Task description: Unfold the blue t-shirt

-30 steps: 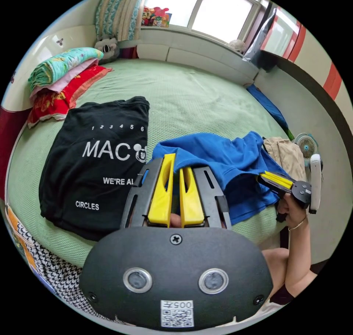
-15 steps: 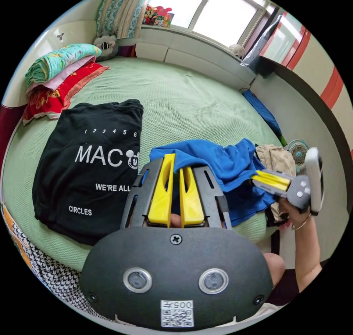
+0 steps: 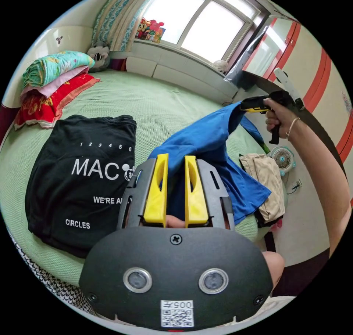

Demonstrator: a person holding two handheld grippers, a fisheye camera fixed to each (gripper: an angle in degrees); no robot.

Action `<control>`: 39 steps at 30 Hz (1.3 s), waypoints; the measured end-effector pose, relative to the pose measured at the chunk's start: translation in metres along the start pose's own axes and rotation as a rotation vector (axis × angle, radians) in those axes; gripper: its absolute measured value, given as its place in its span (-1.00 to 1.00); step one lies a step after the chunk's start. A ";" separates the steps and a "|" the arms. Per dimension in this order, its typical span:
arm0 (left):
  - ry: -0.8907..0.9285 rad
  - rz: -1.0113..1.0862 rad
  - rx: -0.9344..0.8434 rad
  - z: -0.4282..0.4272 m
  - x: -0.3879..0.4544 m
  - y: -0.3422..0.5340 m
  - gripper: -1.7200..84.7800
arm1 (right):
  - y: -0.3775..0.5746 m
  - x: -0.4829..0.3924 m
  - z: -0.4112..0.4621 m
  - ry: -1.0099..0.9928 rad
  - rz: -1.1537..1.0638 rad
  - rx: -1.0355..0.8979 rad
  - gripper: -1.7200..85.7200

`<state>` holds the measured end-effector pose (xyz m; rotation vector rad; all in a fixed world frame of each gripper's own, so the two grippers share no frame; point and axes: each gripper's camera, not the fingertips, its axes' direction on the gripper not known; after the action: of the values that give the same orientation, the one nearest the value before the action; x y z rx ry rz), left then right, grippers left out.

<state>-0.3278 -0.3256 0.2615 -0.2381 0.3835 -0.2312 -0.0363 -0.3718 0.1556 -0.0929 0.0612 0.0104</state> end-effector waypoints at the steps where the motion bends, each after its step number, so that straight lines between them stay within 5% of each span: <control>1: -0.017 -0.004 -0.008 0.001 0.001 0.000 -0.78 | 0.001 0.001 0.002 -0.015 0.017 0.006 -0.96; 10: -0.051 0.009 -0.043 -0.001 0.002 0.004 -0.81 | 0.097 -0.017 0.050 0.017 -0.255 -0.024 -0.86; 17: -0.056 -0.034 -0.044 -0.008 -0.001 0.013 -0.81 | 0.224 -0.056 0.054 -0.321 -0.548 -0.053 -0.74; 23: -0.123 -0.003 -0.064 -0.008 0.008 0.016 -0.81 | 0.254 -0.087 0.058 -0.331 -0.733 -0.089 -0.68; 31: -0.102 -0.016 -0.081 0.000 0.016 0.019 -0.83 | 0.256 -0.087 0.093 -0.315 -0.808 -0.181 -0.70; 35: -0.178 -0.031 -0.050 -0.002 0.022 0.021 -0.85 | 0.237 -0.053 0.099 -0.327 -0.668 -0.164 -0.96; 39: -0.185 -0.057 0.006 -0.011 0.024 0.026 -0.87 | 0.223 -0.019 0.103 -0.488 -0.569 -0.206 -0.99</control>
<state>-0.3061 -0.3097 0.2369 -0.2627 0.1931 -0.2644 -0.0521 -0.1401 0.2389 -0.3083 -0.4557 -0.5285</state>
